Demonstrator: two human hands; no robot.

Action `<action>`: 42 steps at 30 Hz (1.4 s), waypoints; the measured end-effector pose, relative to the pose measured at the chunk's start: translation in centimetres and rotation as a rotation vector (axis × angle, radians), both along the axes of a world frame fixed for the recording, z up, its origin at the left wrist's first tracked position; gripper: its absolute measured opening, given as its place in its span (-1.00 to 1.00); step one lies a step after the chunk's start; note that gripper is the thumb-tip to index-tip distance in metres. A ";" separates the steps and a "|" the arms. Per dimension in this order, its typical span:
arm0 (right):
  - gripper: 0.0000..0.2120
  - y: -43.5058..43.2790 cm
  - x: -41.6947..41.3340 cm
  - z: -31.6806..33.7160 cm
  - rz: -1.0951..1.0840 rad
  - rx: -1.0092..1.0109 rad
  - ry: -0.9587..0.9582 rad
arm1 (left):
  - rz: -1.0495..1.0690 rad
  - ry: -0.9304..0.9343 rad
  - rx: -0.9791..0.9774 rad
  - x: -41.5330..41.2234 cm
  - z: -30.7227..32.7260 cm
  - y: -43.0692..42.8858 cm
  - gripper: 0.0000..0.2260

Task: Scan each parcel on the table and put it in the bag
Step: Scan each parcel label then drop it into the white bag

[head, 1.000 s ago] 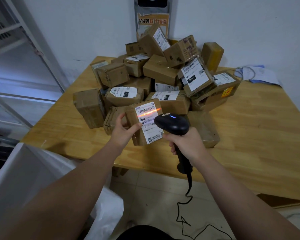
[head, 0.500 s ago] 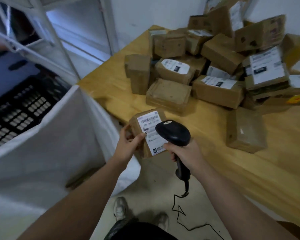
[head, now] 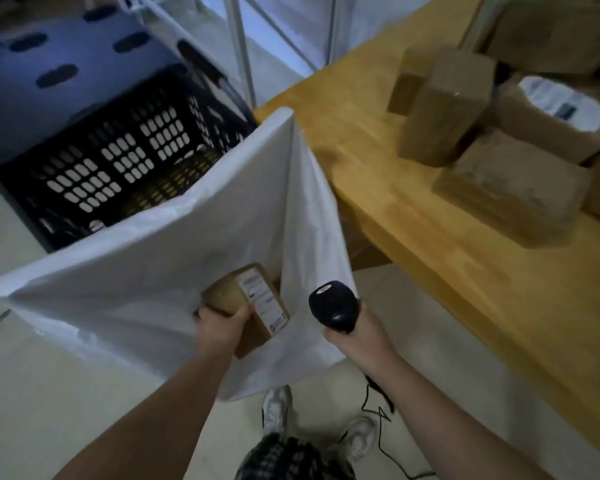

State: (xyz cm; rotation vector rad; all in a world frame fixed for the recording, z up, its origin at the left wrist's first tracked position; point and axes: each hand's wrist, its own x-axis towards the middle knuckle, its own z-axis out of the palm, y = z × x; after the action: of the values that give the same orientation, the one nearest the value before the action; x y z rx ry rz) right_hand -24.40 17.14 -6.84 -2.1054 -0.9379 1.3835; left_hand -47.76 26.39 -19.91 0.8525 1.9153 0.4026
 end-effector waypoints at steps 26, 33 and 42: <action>-0.70 7.7 -0.7 -15.9 -0.035 0.007 -0.205 | -0.993 0.436 0.186 7.5 -13.6 11.3 -0.35; -0.57 7.0 -0.1 -10.7 -0.048 0.045 -0.125 | -1.266 0.659 0.270 7.1 -4.7 9.7 -0.60; -0.52 0.0 3.5 -0.5 -0.332 0.142 -0.085 | -1.495 0.676 0.426 10.6 9.9 5.3 -0.66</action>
State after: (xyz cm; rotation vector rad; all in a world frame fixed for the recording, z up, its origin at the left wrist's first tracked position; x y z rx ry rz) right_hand -20.88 17.18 -7.37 -2.1090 -0.6580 1.0379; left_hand -37.14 31.71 -10.04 2.5927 1.1698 -0.4833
